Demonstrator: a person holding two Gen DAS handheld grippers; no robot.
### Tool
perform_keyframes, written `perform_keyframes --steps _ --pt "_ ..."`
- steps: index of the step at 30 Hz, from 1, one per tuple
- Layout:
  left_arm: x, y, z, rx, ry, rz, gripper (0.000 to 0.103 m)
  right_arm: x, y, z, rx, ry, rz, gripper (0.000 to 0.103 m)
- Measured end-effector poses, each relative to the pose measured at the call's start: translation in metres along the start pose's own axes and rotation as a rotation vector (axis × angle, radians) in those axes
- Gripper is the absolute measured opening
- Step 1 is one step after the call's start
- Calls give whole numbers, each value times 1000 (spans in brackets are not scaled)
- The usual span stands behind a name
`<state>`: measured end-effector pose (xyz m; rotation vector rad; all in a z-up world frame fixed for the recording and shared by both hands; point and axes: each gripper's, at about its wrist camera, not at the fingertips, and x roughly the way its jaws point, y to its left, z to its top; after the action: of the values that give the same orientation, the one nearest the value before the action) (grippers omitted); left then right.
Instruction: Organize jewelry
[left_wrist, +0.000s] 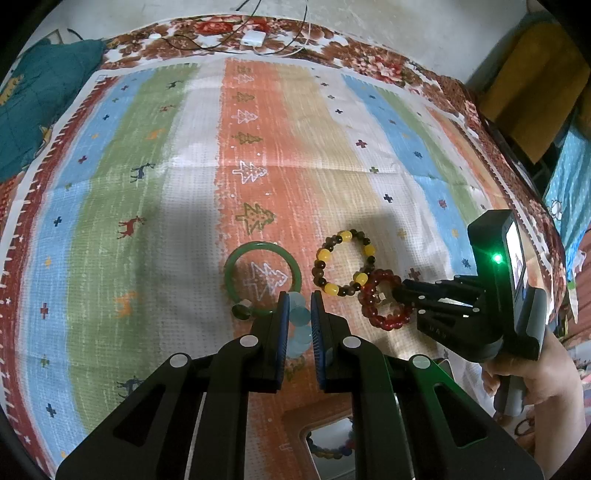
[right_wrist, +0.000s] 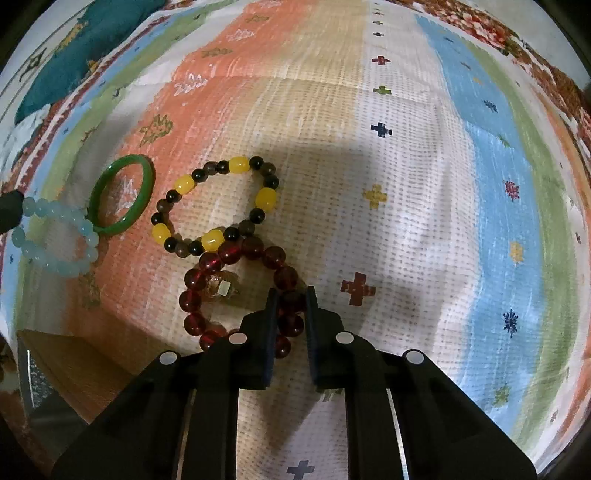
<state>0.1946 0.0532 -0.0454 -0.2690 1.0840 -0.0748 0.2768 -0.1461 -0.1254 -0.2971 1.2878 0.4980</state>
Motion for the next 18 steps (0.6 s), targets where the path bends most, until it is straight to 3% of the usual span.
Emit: perform_keyframes --steps 13,18 --pt "-13 -3 0 -7 -25 -15 11 -83 30 -3 -83 -182 70 14" --pt "-20 -9 -3 1 -37 -23 11 -97 37 -2 -99 -223 75 14"
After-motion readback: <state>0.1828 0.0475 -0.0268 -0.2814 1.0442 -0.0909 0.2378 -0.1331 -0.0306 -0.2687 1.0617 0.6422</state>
